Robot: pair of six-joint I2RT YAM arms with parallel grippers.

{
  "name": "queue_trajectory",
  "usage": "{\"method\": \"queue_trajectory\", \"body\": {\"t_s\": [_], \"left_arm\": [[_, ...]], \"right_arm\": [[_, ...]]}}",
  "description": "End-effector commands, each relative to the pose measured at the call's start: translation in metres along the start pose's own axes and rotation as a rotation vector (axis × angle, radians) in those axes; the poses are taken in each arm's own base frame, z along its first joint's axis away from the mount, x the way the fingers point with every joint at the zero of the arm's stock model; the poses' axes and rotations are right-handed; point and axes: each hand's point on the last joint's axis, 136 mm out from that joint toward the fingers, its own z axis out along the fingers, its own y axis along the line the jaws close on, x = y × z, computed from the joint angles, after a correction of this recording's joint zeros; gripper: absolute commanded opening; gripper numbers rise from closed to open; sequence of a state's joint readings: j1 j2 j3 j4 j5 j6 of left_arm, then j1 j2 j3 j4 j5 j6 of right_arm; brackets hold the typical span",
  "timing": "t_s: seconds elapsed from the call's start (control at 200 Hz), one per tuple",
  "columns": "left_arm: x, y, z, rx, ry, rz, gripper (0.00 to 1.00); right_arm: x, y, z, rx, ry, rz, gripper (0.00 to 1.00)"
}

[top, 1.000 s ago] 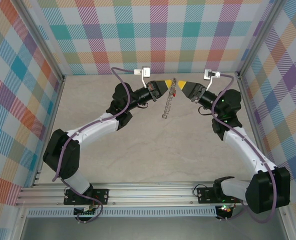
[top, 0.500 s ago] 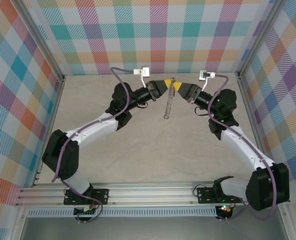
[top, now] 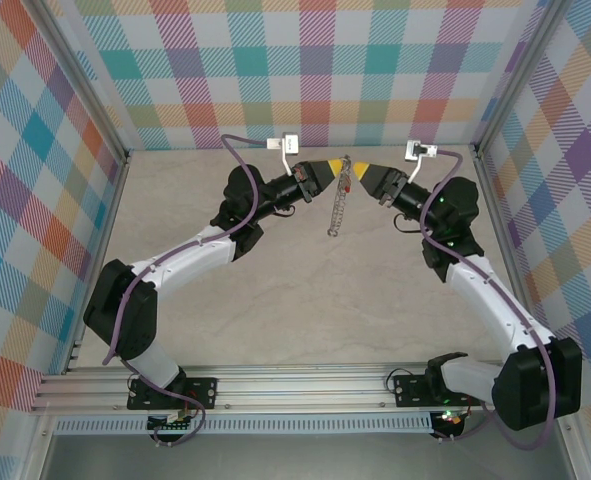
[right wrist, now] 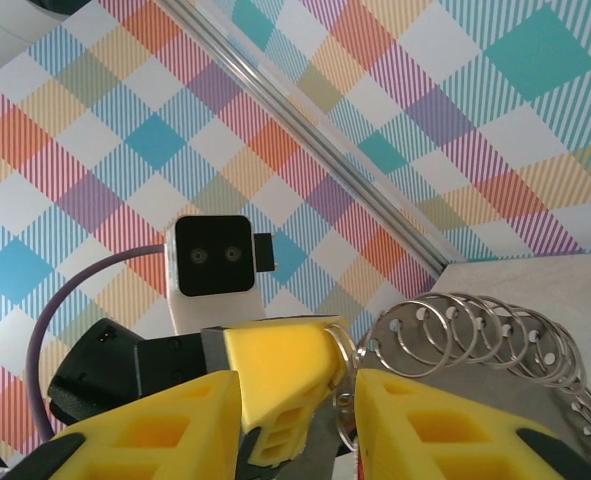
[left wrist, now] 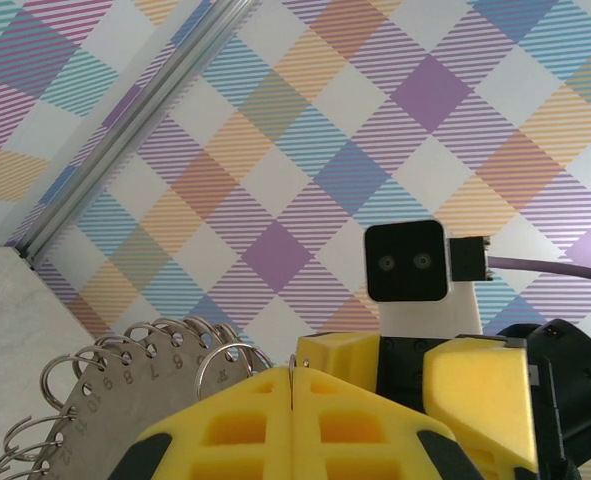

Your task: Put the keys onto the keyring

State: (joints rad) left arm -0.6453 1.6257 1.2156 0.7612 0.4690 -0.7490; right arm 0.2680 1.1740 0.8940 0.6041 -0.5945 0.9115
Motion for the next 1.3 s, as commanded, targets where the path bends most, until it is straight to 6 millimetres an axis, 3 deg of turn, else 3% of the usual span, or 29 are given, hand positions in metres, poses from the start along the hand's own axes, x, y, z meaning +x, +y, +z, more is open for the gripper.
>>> {"method": "queue_trajectory", "body": {"t_s": [0.0, 0.63, 0.895, 1.13, 1.295], "left_arm": [[-0.027, -0.034, -0.010, 0.069, -0.070, 0.050, 0.00], [-0.026, -0.032, -0.010, 0.064, -0.068, 0.051, 0.00], [-0.026, -0.033, -0.010, 0.064, -0.069, 0.051, 0.00], [-0.026, -0.032, -0.011, 0.060, -0.073, 0.051, 0.00], [-0.024, -0.022, -0.014, -0.005, -0.067, 0.065, 0.00]], "right_arm": [[-0.013, 0.011, 0.006, -0.042, -0.020, -0.032, 0.35], [-0.001, 0.024, 0.022, -0.098, 0.024, -0.037, 0.31], [0.000, 0.024, 0.025, -0.098, 0.031, -0.037, 0.18], [0.004, 0.019, 0.023, -0.067, 0.041, -0.036, 0.00], [0.008, 0.009, 0.021, -0.022, 0.058, -0.027, 0.00]]}}
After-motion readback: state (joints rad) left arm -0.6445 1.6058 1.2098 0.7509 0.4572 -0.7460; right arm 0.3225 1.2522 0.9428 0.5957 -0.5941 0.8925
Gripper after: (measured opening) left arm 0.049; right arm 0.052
